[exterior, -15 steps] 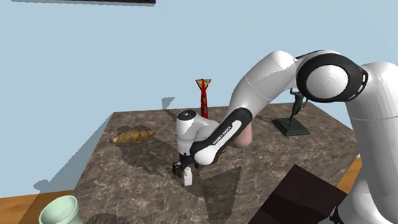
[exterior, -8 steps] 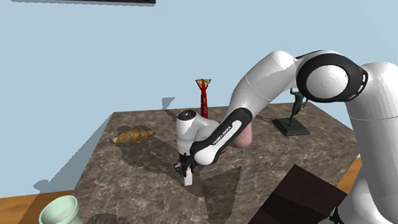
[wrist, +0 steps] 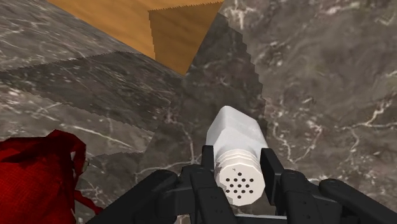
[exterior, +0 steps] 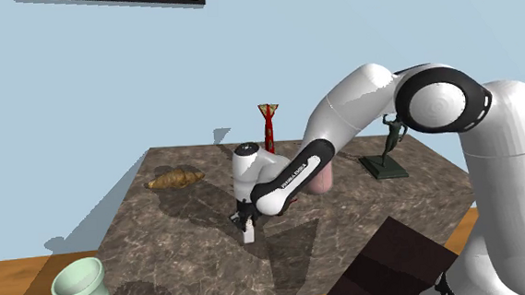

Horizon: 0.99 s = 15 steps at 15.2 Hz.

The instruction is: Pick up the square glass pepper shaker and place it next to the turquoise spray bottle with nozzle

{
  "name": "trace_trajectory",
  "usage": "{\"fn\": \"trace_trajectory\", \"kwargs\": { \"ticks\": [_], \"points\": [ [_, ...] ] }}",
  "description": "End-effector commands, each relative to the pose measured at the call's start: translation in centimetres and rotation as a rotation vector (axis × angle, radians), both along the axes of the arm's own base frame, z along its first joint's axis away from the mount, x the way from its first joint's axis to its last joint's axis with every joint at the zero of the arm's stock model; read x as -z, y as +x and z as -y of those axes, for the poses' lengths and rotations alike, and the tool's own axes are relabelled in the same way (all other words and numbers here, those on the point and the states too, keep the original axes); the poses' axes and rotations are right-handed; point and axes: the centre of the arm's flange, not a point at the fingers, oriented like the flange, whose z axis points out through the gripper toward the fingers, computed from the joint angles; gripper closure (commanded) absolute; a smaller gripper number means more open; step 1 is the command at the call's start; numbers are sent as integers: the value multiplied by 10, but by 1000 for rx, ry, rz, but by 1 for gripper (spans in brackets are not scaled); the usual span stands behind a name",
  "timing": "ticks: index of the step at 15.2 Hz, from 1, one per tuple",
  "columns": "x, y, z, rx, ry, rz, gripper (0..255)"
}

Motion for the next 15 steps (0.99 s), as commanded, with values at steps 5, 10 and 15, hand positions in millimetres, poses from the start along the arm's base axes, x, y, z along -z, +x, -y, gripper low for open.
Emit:
{"fn": "trace_trajectory", "kwargs": {
  "ticks": [5, 10, 15],
  "points": [
    [-32, 1, 0, 0, 0, 0, 255],
    [-59, 1, 0, 0, 0, 0, 255],
    [-85, 1, 0, 0, 0, 0, 255]
  ]
}}
